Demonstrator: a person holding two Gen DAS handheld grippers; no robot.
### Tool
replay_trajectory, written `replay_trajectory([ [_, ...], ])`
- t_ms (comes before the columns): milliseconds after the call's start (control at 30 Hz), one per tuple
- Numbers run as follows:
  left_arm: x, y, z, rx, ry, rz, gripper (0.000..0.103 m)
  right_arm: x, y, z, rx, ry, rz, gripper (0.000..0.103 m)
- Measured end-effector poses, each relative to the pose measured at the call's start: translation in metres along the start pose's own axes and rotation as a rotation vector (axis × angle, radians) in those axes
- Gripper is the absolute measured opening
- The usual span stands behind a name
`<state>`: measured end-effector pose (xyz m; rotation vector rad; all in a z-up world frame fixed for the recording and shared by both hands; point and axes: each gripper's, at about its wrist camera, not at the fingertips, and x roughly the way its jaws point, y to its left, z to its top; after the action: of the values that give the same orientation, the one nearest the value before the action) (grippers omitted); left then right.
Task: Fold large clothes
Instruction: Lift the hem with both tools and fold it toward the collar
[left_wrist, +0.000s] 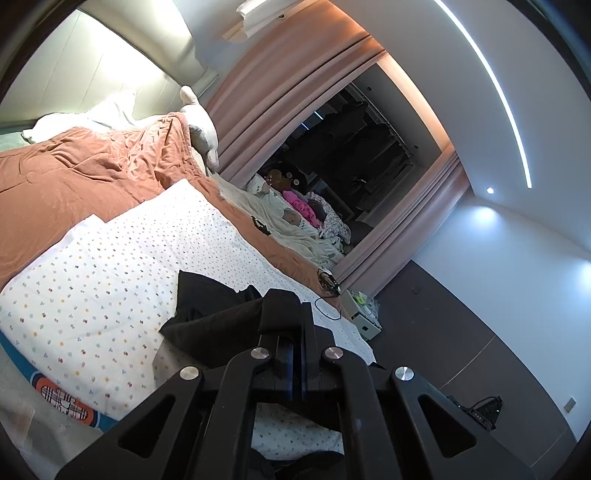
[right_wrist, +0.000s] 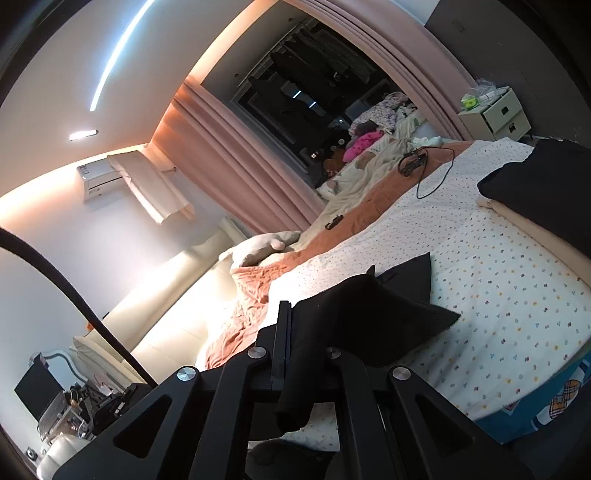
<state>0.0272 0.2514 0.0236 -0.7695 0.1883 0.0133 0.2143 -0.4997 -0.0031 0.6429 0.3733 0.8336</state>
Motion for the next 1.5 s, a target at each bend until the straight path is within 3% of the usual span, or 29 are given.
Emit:
replay_trajectory([
  [400,0.087,0.014,0.049,-0.005,0.019,0.04,0.005,0.079,0.01,0.054,-0.003,0.017,-0.037,0.0],
  [900,0.206,0.034,0.087,0.009,0.092,0.126,0.005,0.182,-0.006,0.099,0.033,0.046,-0.126,0.0],
  [1167,0.275,0.065,0.089,0.002,0.157,0.184,0.005,0.238,-0.019,0.114,0.033,0.09,-0.174,0.0],
  [1500,0.353,0.119,0.068,-0.019,0.261,0.275,0.005,0.304,-0.043,0.111,0.07,0.165,-0.268,0.0],
])
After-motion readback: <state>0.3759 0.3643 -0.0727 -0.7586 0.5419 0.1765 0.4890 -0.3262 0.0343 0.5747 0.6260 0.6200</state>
